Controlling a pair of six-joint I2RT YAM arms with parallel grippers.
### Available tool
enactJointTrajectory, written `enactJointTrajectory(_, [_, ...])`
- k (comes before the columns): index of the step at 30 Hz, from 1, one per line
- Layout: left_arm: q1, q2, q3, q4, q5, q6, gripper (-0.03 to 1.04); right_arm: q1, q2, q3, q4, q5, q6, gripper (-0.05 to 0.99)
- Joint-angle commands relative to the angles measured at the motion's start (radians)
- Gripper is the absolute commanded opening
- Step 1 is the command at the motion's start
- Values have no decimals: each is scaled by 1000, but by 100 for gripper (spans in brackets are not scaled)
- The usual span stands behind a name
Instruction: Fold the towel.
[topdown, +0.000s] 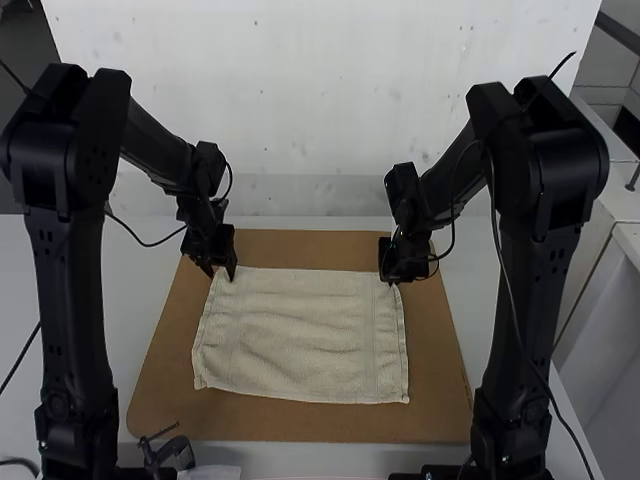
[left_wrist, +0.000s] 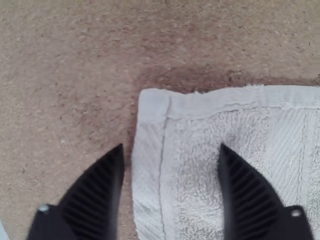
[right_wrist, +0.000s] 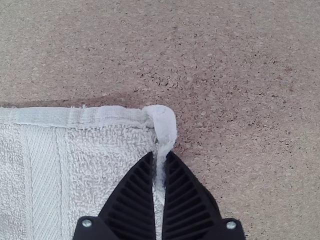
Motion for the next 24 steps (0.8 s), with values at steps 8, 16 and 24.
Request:
enactJointTrajectory(8, [-19,32,44,-77,9,-42,2,-46,9,-17,-13,21,-28,2])
enactJointTrajectory(16, [-43,-95,67,-88,8,-94,2,-66,0,86,16,47,-42,2])
enactJointTrajectory(24, [-37,-189,88,-83,-26,-143,2,-95,-89,166,62,43,-46,2])
